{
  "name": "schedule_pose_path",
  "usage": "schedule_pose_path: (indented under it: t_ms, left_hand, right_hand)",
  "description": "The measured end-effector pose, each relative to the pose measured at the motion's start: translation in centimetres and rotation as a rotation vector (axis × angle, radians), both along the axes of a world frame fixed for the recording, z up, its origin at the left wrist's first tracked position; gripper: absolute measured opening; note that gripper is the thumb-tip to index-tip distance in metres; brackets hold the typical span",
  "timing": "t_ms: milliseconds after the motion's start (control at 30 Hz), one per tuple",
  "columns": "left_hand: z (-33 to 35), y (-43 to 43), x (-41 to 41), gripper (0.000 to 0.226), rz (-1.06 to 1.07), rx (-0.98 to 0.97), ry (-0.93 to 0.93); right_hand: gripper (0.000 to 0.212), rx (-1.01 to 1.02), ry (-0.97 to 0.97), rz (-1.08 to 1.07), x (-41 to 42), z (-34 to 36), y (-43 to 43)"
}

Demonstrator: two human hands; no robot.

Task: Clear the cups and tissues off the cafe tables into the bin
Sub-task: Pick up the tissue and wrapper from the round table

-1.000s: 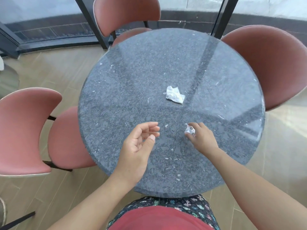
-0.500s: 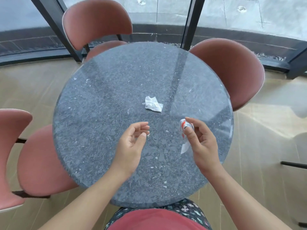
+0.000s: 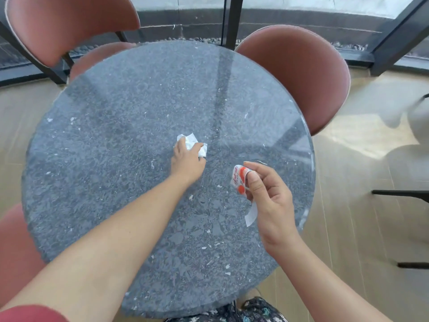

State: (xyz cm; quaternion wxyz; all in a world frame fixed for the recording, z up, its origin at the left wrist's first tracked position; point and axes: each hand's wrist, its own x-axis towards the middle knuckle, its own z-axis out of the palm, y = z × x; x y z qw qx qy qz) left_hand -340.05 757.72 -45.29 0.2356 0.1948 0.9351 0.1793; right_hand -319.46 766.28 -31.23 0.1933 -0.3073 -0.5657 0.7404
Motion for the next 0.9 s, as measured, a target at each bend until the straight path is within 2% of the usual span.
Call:
schedule_pose_path:
  t_ms: [100,200,233,300,333,433,567,667,800,900]
  left_hand:
    - [-1.6,1.4,-1.7,0.053,-0.094,-0.163,-0.032]
    - [-2.8,1.7,-2.2,0.052,-0.136,-0.243,-0.032]
    - [-2.9,1.6,-2.1,0.049,-0.14,-0.246,0.006]
    - [-2.9,1.0,-1.8,0.04,-0.129,-0.205,0.1]
    - [-2.8,0.7,-1.6,0.036,-0.112,-0.169,0.119]
    - [-1.7,-0.4,-0.9,0.037,0.013,0.014,0.038]
    - [2.9,-2.7,2.0,0.04,0.308,0.322,-0.159]
    - [7.1,-5.8,5.3,0.038,0.456,0.503,-0.236]
    - [11.6,-10.2,10.2,0.031,0.552,0.688,-0.232]
    - [13.4,-12.8,13.3,0.027,0.623,0.818,-0.243]
  right_hand:
    - [0.024,-0.052,-0.033,-0.033,0.6,-0.5,0.4]
    - [0.016,-0.096,-0.061,-0.073,1.5,-0.9,1.1]
    - [0.017,-0.099,-0.074,-0.086,1.8,-0.9,1.4]
    - [0.032,-0.104,-0.1,-0.103,2.2,-0.7,1.8]
    - [0.038,-0.111,-0.108,-0.107,2.2,-0.6,1.9]
    - [0.031,-0.159,-0.101,-0.113,2.2,-0.1,1.9]
    - [0.058,-0.163,-0.095,-0.055,1.6,1.0,1.3]
    - [0.047,-0.189,-0.073,-0.002,1.1,1.9,0.6]
    - [0.063,-0.176,-0.048,0.09,0.5,3.1,-0.7]
    - [0.058,-0.191,-0.042,0.17,0.4,3.9,-2.0]
